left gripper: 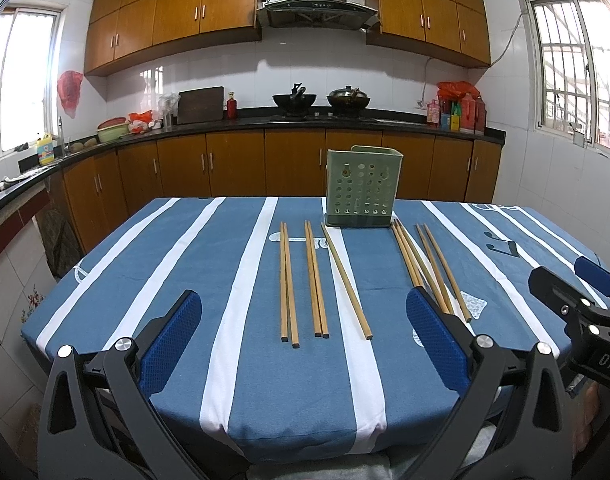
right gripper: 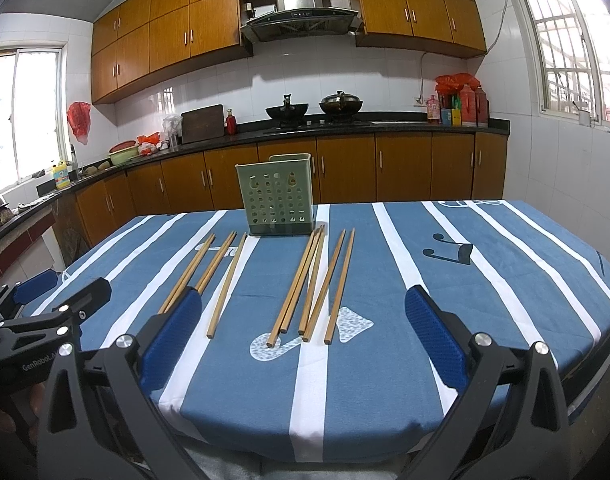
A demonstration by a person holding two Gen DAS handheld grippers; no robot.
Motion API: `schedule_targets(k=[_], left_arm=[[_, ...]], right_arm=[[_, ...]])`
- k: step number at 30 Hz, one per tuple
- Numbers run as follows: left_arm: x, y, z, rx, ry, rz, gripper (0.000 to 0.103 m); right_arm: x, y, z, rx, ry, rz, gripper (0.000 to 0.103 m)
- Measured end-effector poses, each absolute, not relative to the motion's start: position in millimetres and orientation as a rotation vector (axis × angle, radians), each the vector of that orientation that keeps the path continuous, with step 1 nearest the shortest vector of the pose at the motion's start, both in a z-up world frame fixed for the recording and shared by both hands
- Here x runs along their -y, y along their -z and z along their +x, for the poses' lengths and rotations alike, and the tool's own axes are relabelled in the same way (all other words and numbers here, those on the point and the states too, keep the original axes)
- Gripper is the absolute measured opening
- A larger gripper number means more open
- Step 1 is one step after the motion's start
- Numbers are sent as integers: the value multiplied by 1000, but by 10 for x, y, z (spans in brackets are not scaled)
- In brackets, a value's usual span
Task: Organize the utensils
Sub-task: 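Grasp one bamboo chopstick with the left tool while the right tool grasps another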
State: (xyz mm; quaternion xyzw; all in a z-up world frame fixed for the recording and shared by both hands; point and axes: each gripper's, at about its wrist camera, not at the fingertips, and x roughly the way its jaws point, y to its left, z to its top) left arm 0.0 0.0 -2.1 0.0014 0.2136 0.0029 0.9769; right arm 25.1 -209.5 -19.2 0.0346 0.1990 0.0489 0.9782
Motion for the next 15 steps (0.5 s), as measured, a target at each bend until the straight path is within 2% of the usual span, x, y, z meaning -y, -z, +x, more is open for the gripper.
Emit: schedule_targets(k=[7,15], left_arm=[[-142,149,268,-500,-55,-22,101],[-584,375,840,-707,-102,-100,101]], right_arm=[[2219,334,533,-506,-73,139,99],[2588,538,1216,-686,-5,308,99]])
